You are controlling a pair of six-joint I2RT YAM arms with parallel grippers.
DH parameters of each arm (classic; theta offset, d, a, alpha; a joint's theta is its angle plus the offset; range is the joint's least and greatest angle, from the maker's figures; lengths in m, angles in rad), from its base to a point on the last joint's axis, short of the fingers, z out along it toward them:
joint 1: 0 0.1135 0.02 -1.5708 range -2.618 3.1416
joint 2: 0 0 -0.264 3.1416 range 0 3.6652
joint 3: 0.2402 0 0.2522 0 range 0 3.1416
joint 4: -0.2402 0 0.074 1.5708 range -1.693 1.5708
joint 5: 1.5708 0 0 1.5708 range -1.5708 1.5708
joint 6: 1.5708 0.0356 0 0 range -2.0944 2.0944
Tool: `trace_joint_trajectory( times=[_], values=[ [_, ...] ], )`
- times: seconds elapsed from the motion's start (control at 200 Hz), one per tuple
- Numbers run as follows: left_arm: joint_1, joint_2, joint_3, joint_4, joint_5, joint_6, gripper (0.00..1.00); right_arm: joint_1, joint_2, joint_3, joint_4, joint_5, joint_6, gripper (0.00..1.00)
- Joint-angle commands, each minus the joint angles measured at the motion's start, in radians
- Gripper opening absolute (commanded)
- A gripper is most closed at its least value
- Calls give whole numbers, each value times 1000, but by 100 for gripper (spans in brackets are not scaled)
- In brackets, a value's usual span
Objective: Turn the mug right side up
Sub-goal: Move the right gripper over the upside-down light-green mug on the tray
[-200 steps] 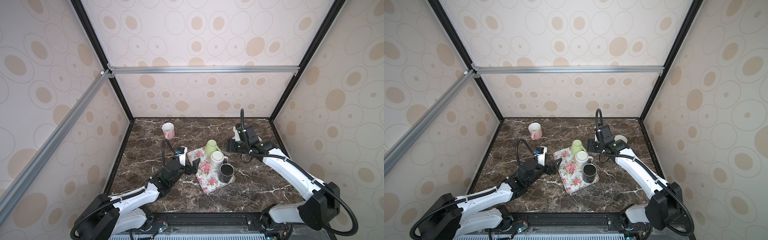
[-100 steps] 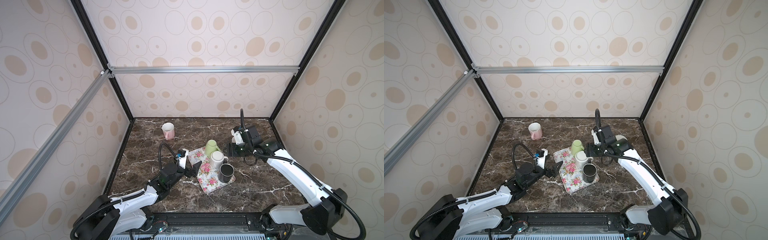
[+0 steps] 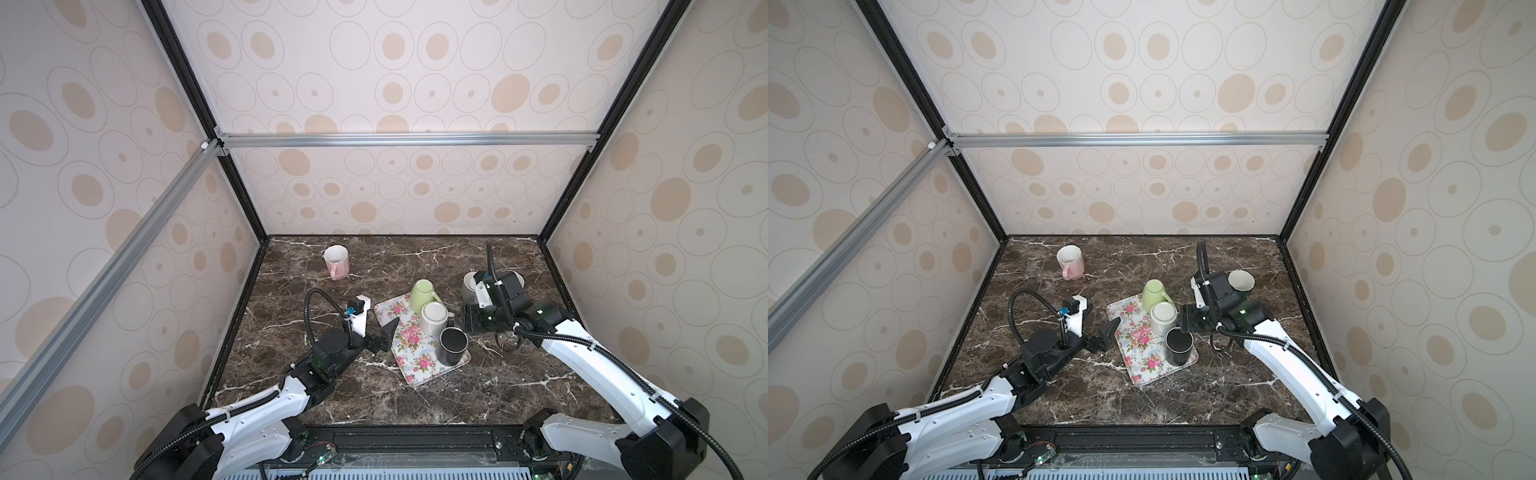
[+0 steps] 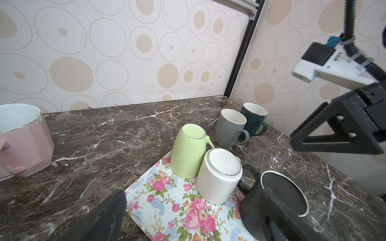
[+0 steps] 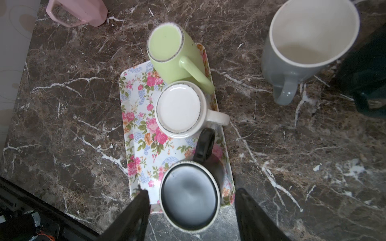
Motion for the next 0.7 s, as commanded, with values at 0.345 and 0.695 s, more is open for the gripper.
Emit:
trace_joint_trajectory(
  times=[0.345, 0.695],
  values=[
    [-5, 74, 13, 56, 78, -30, 98, 2, 333, 236, 48, 22, -90, 66],
    [-6, 108, 170, -185, 51, -158, 98, -9, 446, 292, -16, 105, -165, 59]
  ],
)
